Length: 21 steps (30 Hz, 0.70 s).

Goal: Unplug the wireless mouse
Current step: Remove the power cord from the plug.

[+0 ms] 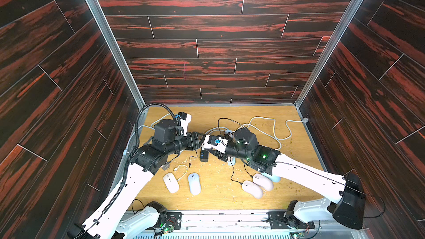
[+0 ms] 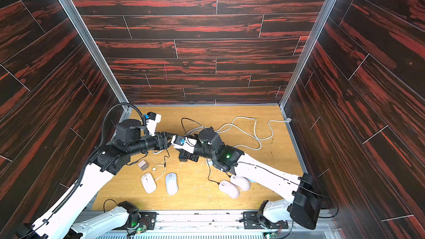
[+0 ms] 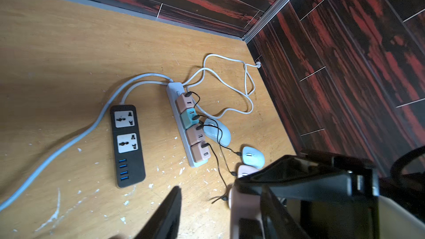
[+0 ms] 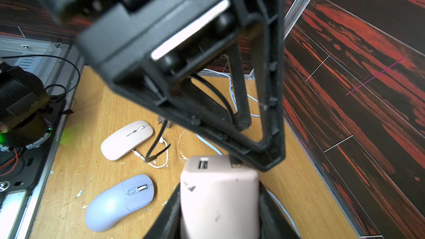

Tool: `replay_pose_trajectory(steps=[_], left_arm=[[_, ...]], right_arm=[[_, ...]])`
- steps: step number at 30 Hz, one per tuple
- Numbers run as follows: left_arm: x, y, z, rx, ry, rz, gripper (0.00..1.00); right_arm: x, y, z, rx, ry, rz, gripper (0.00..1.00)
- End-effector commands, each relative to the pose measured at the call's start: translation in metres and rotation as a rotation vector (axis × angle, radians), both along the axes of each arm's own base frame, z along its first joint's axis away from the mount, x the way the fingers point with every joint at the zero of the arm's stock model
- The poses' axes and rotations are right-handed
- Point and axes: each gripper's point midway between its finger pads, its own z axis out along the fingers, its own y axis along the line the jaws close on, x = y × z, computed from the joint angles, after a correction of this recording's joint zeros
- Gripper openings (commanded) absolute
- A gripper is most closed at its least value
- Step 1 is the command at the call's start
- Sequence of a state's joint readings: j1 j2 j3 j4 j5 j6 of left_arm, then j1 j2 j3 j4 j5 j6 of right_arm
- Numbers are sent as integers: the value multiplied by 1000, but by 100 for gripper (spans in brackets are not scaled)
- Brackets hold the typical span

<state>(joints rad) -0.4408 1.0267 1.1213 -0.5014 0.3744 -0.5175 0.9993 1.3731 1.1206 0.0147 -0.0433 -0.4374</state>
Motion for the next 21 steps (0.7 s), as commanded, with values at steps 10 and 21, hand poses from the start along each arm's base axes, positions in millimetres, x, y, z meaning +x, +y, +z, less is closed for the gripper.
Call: replay_pose_trajectory(steps=[10, 21], left_arm=[[-5, -3, -5, 1, 14, -26, 31], [-5, -6, -7, -7, 21, -40, 13]], right_arm=[[-1, -2, 9, 40, -8, -20, 14], [2, -1, 11, 51, -5, -34, 12]])
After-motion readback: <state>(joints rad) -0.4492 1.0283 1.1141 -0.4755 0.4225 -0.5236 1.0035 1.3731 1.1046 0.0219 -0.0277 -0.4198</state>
